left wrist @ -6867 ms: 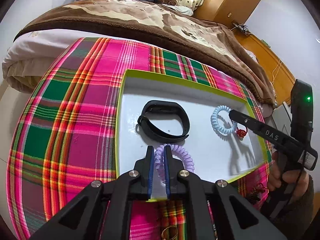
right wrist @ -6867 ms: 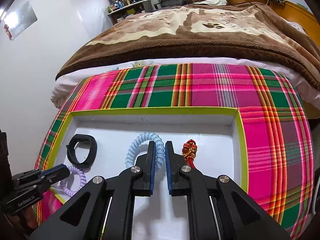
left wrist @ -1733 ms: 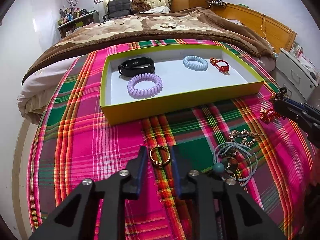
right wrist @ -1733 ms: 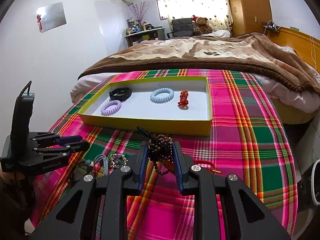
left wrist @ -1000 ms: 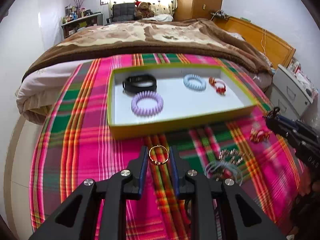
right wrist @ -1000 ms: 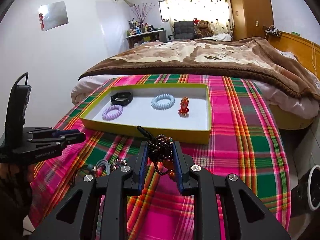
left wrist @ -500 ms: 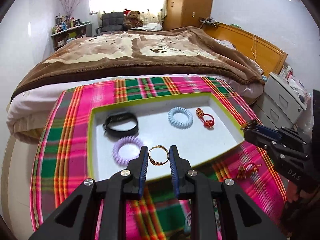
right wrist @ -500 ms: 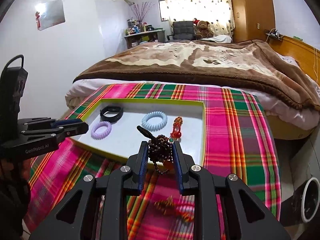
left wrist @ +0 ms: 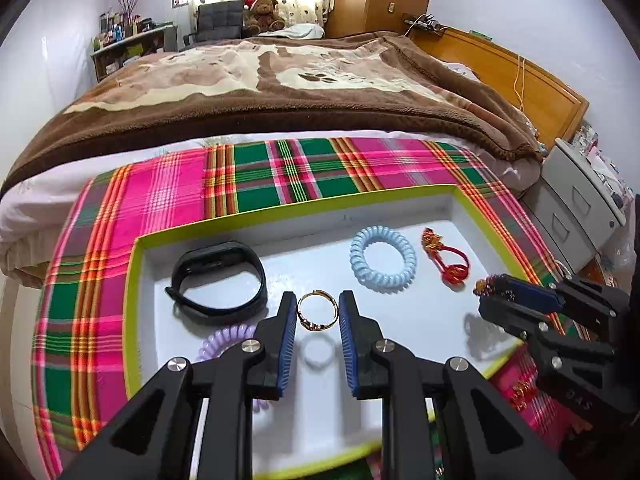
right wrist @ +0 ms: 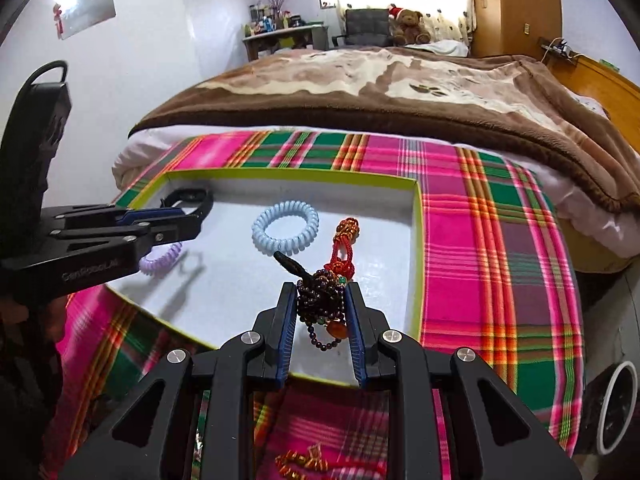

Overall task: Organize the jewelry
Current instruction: 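Carry the ring and tassel over the yellow box and open both tools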

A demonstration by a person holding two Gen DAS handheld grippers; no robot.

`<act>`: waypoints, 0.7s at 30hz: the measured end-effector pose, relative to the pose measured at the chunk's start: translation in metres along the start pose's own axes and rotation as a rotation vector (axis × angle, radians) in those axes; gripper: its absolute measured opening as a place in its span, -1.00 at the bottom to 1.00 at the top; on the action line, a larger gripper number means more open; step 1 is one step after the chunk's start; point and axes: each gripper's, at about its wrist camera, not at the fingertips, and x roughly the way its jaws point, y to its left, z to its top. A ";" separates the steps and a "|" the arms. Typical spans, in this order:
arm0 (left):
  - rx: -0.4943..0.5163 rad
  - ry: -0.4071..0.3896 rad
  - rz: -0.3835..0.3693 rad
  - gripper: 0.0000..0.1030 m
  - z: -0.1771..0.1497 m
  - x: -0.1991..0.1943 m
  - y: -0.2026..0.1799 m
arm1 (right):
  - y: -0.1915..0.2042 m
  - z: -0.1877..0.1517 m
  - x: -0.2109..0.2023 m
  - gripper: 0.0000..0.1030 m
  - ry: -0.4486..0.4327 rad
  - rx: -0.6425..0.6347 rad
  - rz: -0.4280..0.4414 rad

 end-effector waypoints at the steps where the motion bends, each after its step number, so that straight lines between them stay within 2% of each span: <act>1: -0.001 0.008 -0.003 -0.56 0.001 0.004 0.000 | 0.000 0.000 0.002 -0.52 0.006 -0.003 -0.003; 11: -0.014 0.036 0.004 -0.56 0.000 0.019 0.005 | -0.001 -0.002 0.013 -0.51 0.037 -0.015 -0.025; 21: -0.019 0.038 -0.006 -0.55 -0.001 0.017 0.008 | 0.002 -0.002 0.016 -0.48 0.044 -0.025 -0.026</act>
